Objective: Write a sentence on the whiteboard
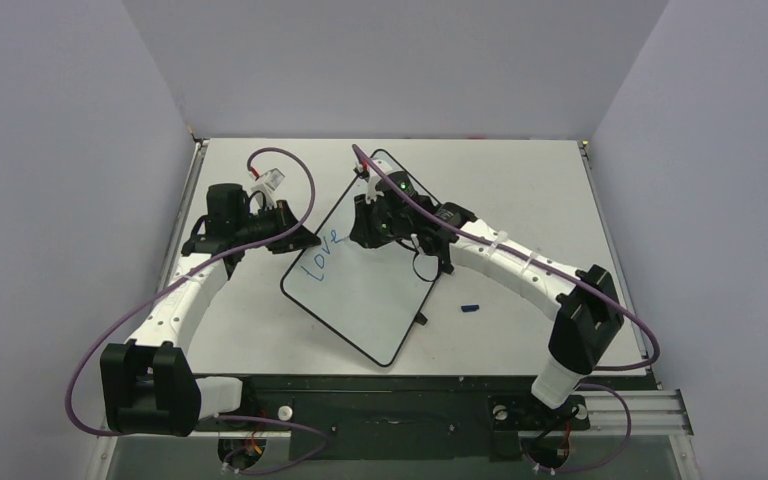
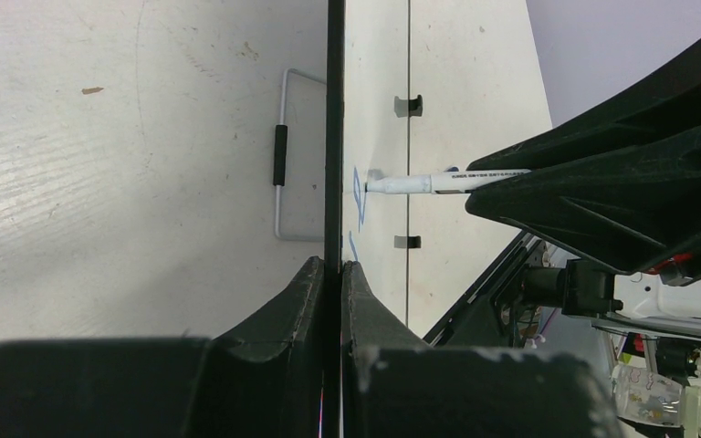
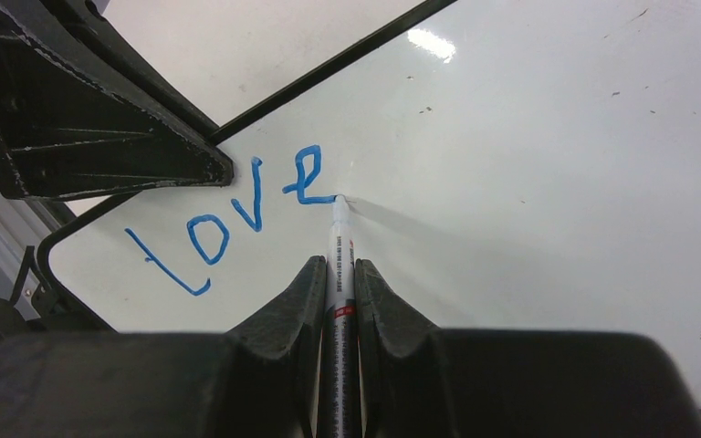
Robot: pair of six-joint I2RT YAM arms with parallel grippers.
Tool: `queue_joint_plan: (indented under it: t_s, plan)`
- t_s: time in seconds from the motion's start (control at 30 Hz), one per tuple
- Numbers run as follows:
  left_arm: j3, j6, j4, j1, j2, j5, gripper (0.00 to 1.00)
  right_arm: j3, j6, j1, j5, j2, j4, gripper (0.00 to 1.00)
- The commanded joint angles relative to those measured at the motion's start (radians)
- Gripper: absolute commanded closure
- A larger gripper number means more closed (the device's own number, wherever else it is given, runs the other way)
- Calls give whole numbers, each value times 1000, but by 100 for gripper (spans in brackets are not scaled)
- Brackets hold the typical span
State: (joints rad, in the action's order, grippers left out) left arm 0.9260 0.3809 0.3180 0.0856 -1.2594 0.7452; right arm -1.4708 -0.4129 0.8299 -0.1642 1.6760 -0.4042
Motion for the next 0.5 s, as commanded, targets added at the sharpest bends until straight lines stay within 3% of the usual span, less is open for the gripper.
queue_joint_plan:
  t_s: [0.0, 0.47]
  plan:
    - [26, -29, -65, 7, 40, 18, 100, -42, 20, -12, 41, 21, -17, 100]
    - [26, -32, -63, 7, 37, 19, 100, -114, 51, -22, 103, -82, -73, 100]
